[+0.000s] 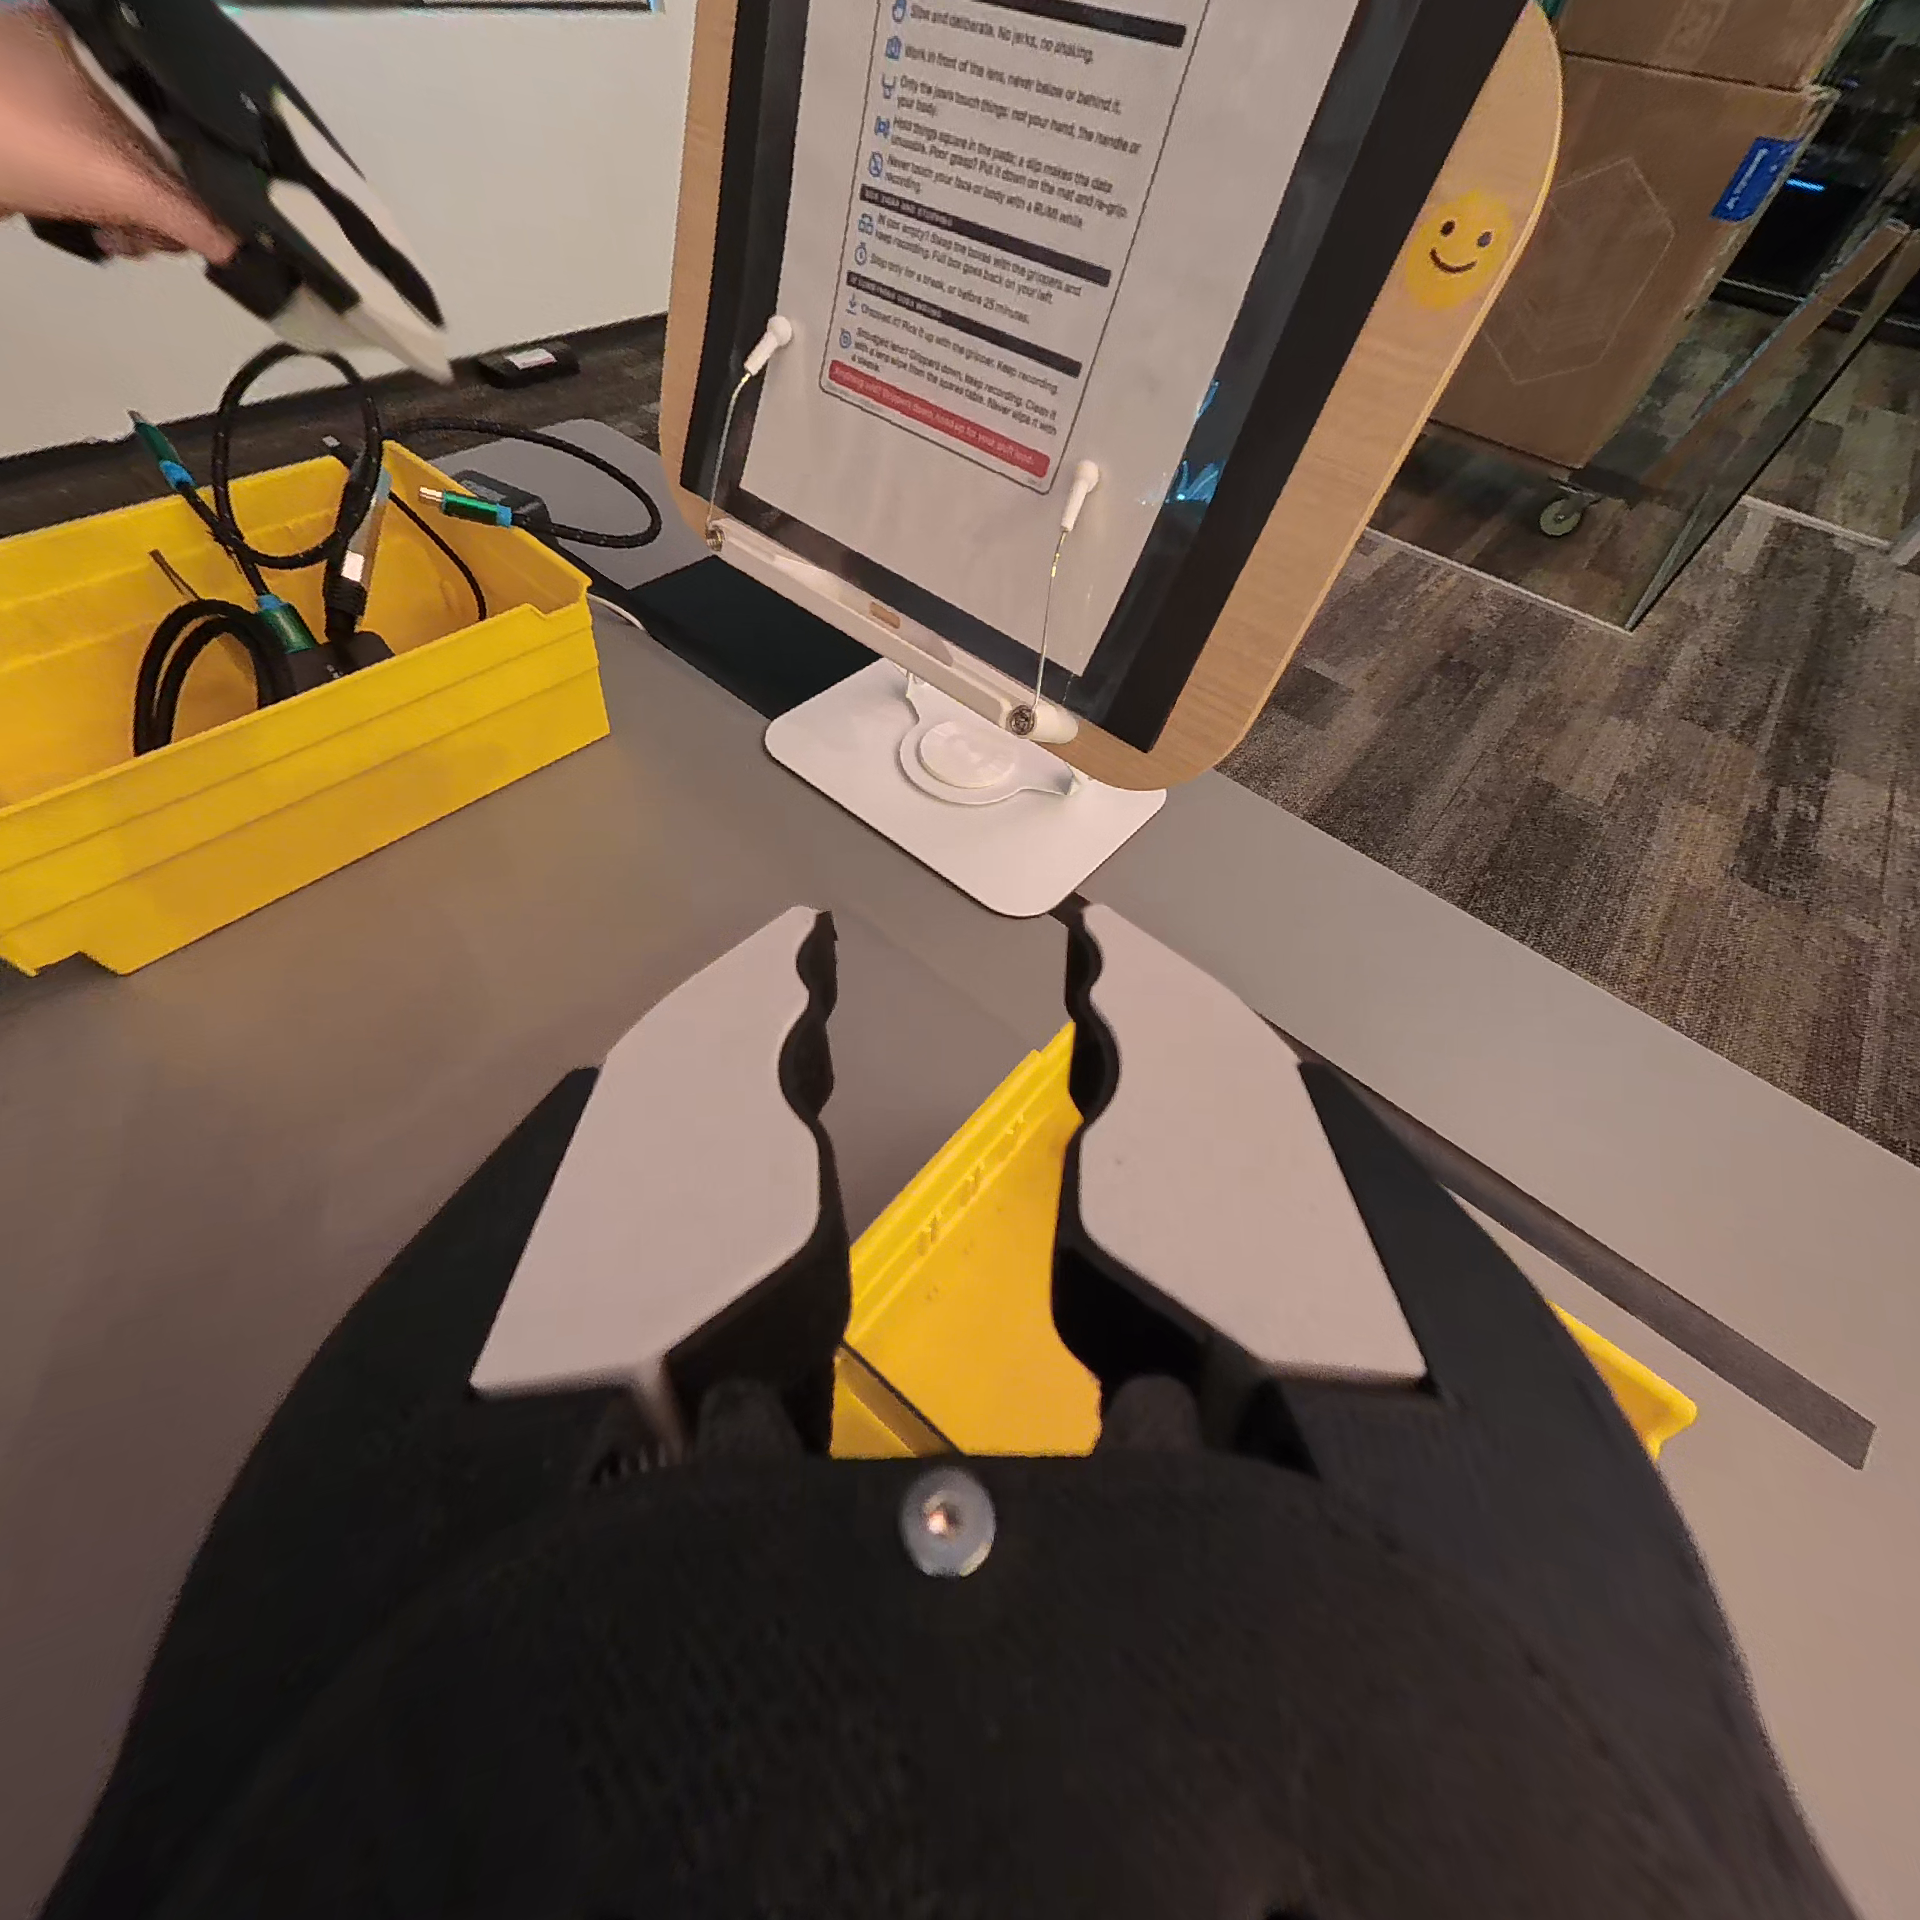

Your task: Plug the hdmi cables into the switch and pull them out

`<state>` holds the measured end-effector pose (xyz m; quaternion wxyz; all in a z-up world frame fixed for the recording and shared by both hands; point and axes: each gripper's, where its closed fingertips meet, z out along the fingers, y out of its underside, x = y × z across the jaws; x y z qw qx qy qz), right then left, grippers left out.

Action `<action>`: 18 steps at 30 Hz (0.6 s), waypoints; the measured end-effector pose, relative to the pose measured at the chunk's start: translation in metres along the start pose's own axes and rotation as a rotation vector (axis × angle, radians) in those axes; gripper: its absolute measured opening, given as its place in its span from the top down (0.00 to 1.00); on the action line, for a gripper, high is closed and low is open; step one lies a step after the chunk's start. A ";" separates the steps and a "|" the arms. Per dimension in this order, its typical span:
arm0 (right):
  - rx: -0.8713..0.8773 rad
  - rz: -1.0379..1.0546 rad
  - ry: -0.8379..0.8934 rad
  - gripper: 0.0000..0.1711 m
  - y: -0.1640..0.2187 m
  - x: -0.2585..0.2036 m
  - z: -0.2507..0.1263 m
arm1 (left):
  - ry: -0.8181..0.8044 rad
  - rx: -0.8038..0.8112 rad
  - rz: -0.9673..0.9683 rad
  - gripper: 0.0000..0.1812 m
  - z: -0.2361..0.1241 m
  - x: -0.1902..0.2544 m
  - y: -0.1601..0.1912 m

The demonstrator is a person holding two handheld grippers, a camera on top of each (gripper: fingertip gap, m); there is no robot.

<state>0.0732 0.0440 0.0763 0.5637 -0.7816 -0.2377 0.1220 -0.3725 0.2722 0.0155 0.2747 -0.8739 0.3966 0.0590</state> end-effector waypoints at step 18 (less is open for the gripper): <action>-0.085 -0.044 0.038 0.74 0.014 0.005 0.016 | 0.447 -0.073 -0.722 0.88 0.068 -0.029 0.087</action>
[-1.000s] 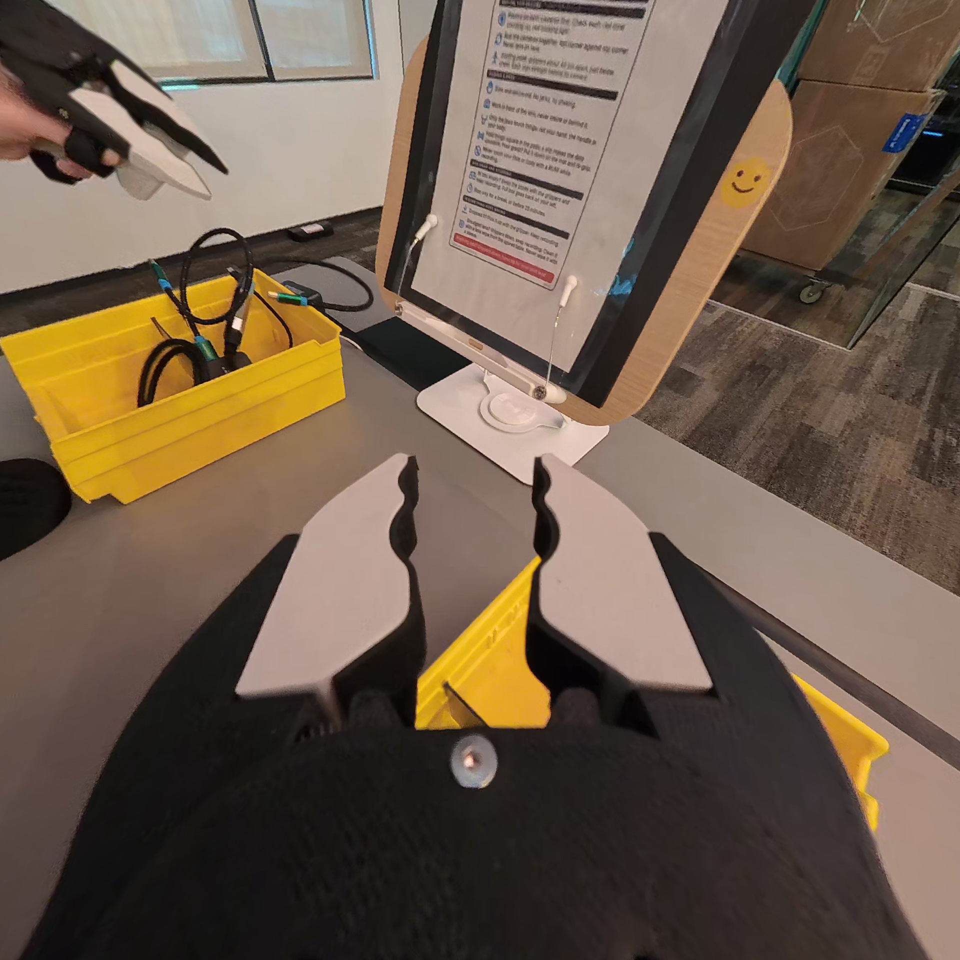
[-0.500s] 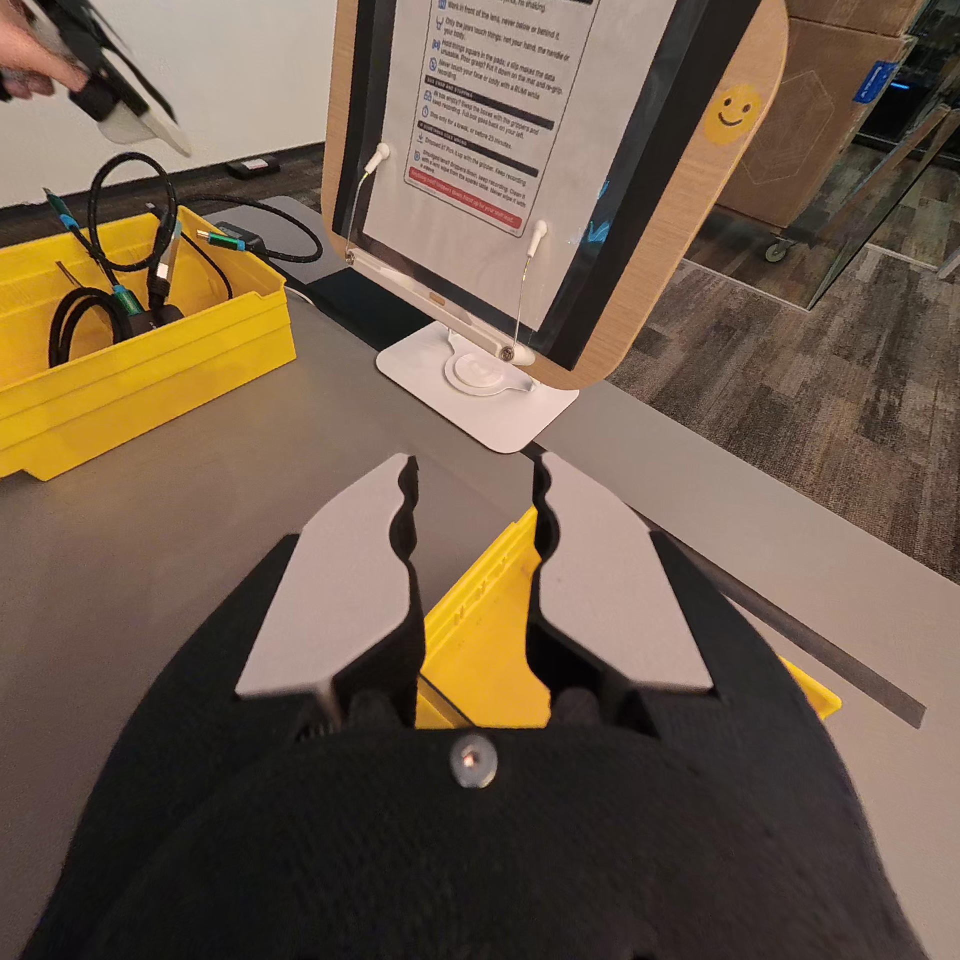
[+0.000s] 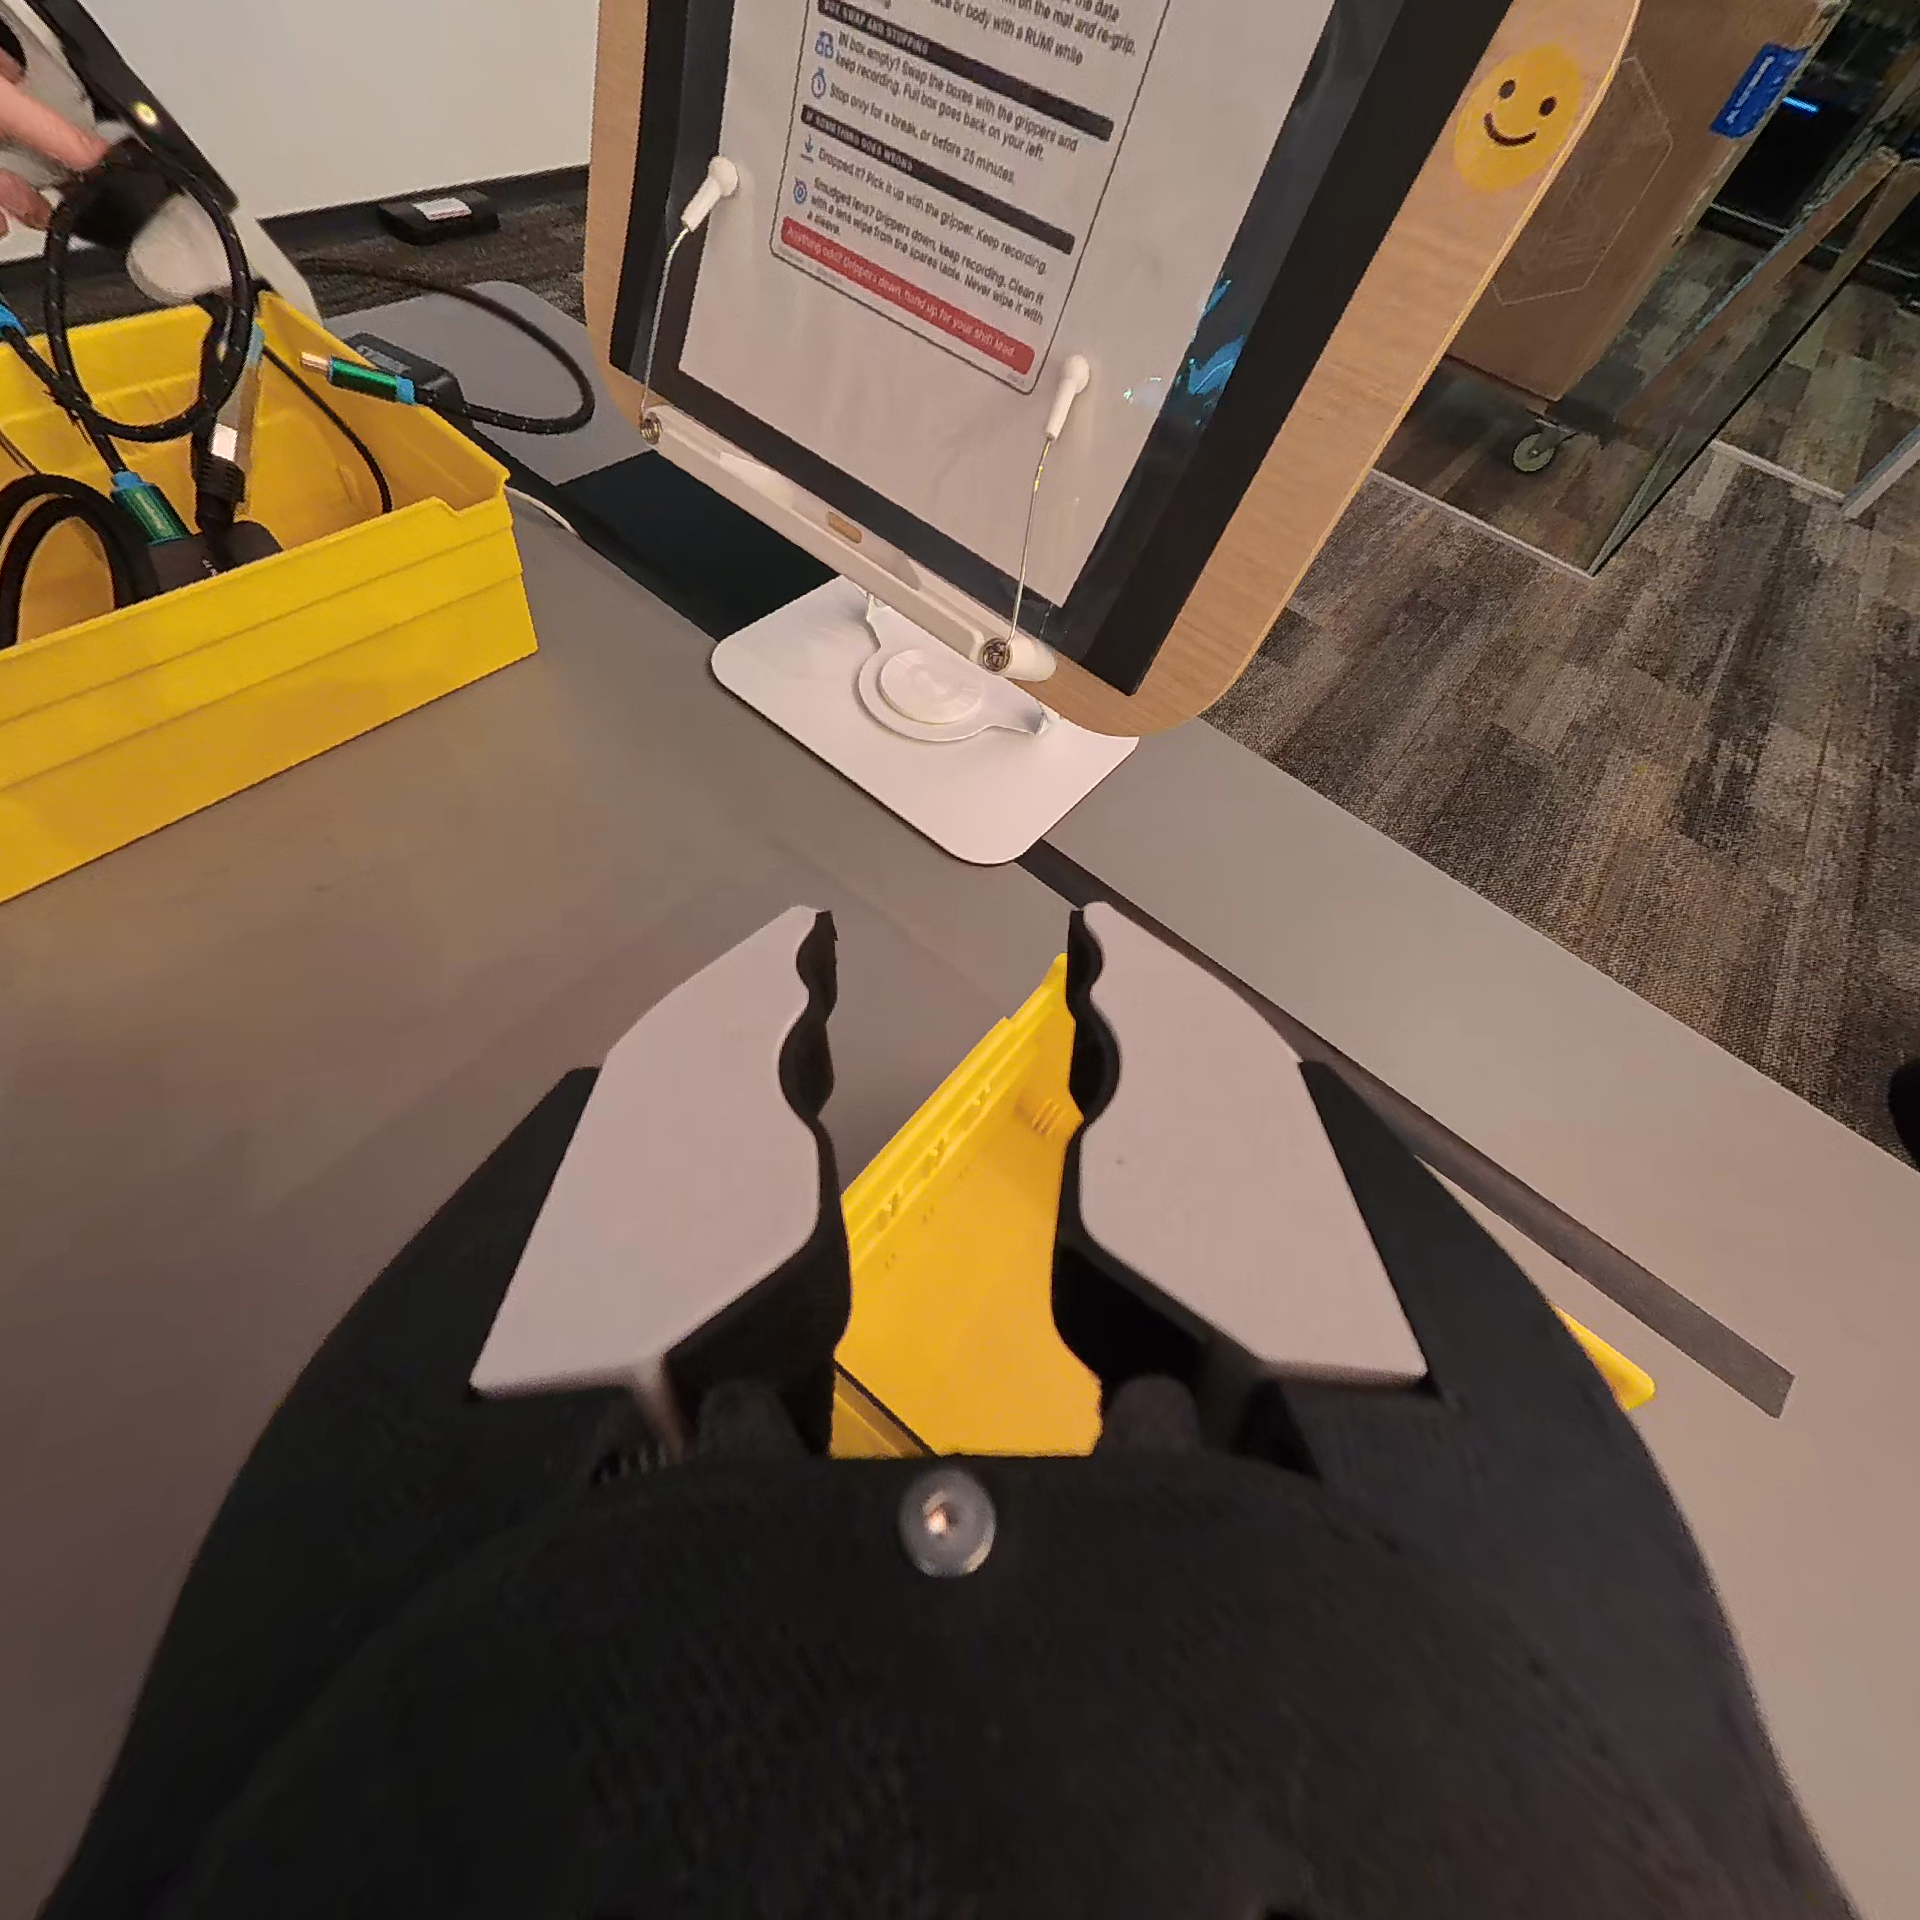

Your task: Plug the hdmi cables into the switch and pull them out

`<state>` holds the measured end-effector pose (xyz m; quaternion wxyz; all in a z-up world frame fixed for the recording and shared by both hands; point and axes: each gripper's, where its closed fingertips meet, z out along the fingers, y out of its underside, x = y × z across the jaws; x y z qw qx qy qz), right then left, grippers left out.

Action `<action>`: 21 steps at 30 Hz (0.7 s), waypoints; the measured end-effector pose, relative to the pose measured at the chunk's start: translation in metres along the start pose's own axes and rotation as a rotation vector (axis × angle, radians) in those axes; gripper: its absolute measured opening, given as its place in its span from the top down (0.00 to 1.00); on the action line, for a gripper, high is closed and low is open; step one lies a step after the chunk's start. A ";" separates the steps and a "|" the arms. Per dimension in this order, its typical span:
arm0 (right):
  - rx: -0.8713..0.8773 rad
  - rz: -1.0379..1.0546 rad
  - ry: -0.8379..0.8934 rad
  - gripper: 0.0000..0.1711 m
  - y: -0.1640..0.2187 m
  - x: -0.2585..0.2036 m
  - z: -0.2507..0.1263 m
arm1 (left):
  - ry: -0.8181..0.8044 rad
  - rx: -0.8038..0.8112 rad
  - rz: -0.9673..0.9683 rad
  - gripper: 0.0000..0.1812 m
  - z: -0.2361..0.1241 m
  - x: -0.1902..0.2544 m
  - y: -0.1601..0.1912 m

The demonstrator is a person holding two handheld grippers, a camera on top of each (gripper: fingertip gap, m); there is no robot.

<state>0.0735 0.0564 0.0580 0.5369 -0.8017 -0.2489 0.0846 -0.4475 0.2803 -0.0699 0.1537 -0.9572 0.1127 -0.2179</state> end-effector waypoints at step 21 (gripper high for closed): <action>0.028 -0.052 -0.056 0.75 -0.011 -0.021 -0.005 | -0.199 0.431 0.602 0.98 -0.135 0.156 -0.056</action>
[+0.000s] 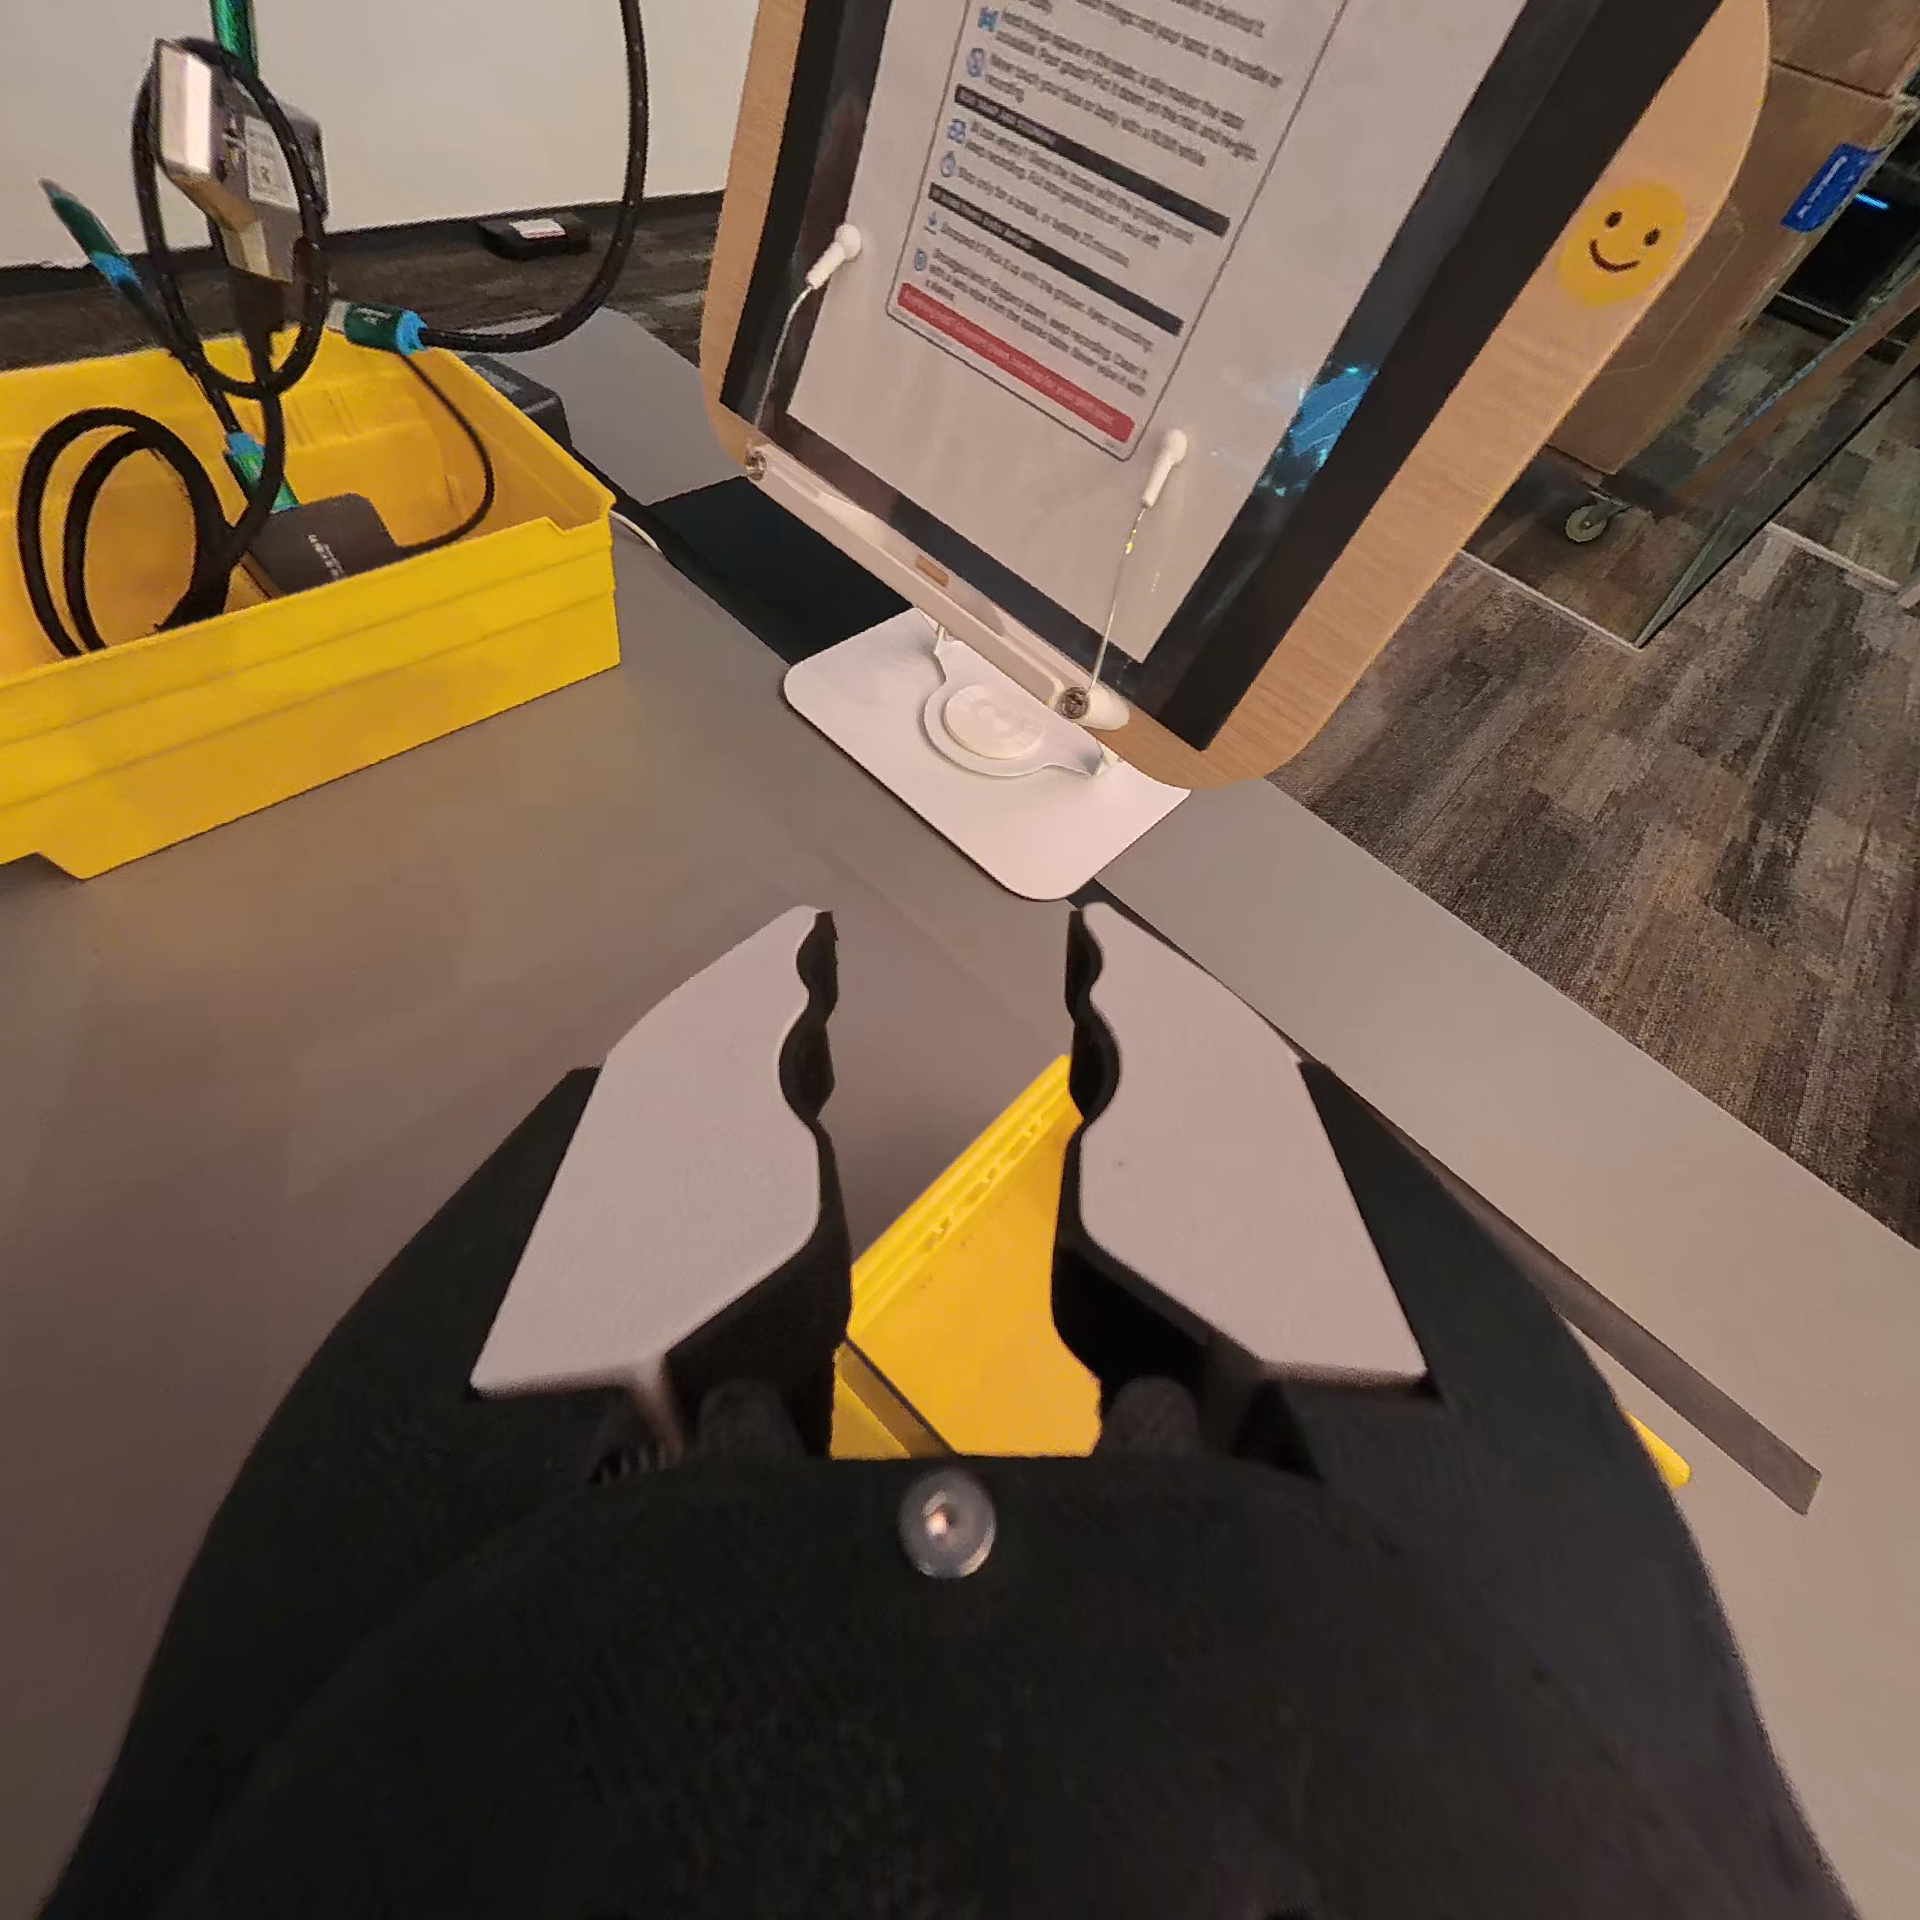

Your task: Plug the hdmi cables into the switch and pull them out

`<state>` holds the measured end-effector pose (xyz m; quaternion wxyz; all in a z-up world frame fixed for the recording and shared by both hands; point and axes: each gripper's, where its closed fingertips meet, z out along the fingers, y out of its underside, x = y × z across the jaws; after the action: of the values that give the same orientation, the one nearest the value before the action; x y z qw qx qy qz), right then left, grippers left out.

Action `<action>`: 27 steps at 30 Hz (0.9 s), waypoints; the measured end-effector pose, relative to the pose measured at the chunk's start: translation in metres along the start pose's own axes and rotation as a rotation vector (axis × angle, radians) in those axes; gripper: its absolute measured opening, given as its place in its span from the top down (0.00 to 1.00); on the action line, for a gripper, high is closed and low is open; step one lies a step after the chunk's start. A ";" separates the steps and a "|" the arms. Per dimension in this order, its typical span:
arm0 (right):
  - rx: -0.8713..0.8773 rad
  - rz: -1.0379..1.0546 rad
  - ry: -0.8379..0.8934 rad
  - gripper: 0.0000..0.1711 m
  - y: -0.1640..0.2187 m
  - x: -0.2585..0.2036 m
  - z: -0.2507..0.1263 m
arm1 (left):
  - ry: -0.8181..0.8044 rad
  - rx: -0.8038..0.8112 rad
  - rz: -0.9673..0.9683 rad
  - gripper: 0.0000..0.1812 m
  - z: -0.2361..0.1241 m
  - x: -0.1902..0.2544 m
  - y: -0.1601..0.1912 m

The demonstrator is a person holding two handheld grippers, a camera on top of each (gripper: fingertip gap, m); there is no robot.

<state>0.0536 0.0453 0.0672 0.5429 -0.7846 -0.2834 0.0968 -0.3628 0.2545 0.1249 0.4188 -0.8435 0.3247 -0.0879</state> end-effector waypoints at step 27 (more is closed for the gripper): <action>0.365 -0.138 -0.561 0.78 -0.083 -0.242 0.086 | -0.031 0.167 0.234 0.98 -0.081 0.101 0.026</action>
<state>-0.2123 0.0018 0.0713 0.5805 -0.5962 -0.4521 0.3213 -0.3314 0.1279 0.1437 0.4999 -0.7633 0.4059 -0.0521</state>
